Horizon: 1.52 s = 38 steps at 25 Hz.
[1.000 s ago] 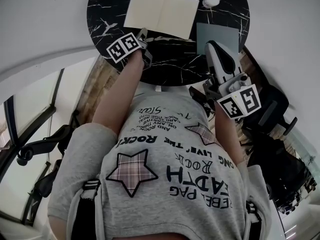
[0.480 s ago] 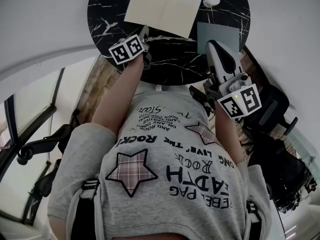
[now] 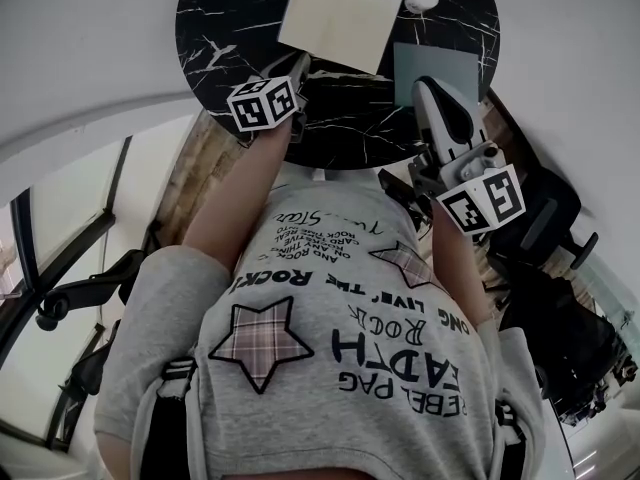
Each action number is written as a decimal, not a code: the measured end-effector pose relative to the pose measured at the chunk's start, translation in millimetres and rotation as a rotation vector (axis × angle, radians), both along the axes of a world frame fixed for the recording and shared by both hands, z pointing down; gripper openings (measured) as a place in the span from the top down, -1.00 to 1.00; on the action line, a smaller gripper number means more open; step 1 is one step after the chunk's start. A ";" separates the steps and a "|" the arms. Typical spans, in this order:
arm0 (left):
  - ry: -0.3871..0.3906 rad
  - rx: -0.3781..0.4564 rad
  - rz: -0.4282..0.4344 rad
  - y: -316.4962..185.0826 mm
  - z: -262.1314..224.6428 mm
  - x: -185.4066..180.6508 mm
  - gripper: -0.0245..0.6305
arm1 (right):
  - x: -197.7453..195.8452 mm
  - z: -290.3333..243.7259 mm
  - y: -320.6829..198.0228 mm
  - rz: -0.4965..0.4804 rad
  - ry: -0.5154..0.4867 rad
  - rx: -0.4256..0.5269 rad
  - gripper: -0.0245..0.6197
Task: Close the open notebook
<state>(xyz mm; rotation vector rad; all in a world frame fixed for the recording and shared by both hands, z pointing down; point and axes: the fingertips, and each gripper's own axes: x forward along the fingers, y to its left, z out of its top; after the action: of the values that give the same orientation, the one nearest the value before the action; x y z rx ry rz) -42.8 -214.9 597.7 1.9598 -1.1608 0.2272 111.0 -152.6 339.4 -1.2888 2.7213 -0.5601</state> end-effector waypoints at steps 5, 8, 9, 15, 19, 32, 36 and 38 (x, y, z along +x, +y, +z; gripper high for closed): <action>-0.007 -0.003 0.033 2.5 -1.3 10.4 0.85 | 5.5 -0.7 1.7 0.009 -0.002 0.002 0.88; -0.002 -0.009 0.041 3.8 -1.3 14.7 0.85 | 9.7 -1.0 2.3 0.017 -0.005 0.004 0.88; 0.001 -0.011 0.042 4.2 -1.3 15.7 0.85 | 11.0 -1.3 2.3 0.021 -0.005 0.005 0.88; 0.010 -0.020 0.084 8.2 -0.1 28.4 0.84 | 19.3 -1.4 2.8 0.040 -0.006 0.006 0.88; 0.013 -0.034 0.110 11.2 3.6 37.3 0.83 | 24.6 -1.4 3.2 0.055 -0.007 0.006 0.88; -0.021 -0.098 0.206 15.1 21.0 62.7 0.80 | 30.0 2.5 3.7 0.079 -0.010 -0.005 0.88; -0.054 -0.148 0.242 16.5 32.7 71.4 0.79 | 33.1 2.7 4.1 0.087 -0.009 -0.007 0.88; -0.073 -0.170 0.260 17.1 37.2 74.2 0.79 | 34.7 1.9 4.8 0.095 -0.007 -0.005 0.88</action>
<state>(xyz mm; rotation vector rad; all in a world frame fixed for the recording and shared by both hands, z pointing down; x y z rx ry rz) 31.4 -197.8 634.8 1.9604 -0.8976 0.5205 145.7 -147.8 341.3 -1.4060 2.6372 -0.5618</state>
